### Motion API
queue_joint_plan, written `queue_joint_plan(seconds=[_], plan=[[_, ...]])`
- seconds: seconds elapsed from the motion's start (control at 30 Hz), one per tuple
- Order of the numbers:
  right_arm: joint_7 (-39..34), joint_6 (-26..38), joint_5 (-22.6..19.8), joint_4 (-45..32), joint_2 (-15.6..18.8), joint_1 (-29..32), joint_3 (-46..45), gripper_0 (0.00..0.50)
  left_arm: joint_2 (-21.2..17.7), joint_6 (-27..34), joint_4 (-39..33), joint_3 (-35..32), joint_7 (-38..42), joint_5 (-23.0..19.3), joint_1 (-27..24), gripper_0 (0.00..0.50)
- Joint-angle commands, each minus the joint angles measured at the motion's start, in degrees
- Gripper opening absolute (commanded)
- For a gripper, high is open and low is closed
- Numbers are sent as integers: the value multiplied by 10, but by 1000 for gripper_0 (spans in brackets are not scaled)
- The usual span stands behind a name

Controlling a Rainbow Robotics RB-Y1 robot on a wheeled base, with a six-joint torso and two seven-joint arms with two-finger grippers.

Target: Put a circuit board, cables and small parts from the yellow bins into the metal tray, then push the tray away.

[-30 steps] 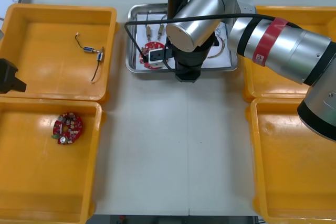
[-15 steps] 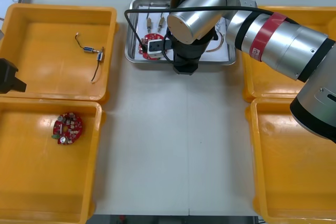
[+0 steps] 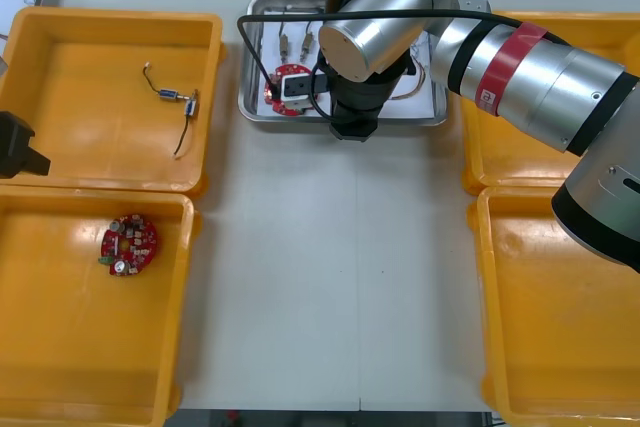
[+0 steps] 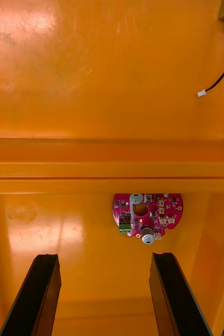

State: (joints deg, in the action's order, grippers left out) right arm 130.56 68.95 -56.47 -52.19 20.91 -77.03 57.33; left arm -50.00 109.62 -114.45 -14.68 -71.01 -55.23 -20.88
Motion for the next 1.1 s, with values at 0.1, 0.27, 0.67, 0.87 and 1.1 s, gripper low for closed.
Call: queue_joint_plan(seconds=[0.1,0.27,0.67,0.87,1.1], plan=[[17,0,1,-4,-10,-34,-21,500,-28,4,-15,-18,-38,-4,8,500],[15,18,0,-4,-10,-35,-37,500,-28,4,-15,-18,-38,-4,8,500],[-64,213,-19,-89,11,-27,-114,500,-28,4,-15,-18,-38,-4,8,500],[-152,304,16,-216,39,18,-158,500,-28,4,-15,-18,-38,-4,8,500],[-283,411,32,-403,94,91,-217,500,-28,4,-15,-18,-38,-4,8,500]])
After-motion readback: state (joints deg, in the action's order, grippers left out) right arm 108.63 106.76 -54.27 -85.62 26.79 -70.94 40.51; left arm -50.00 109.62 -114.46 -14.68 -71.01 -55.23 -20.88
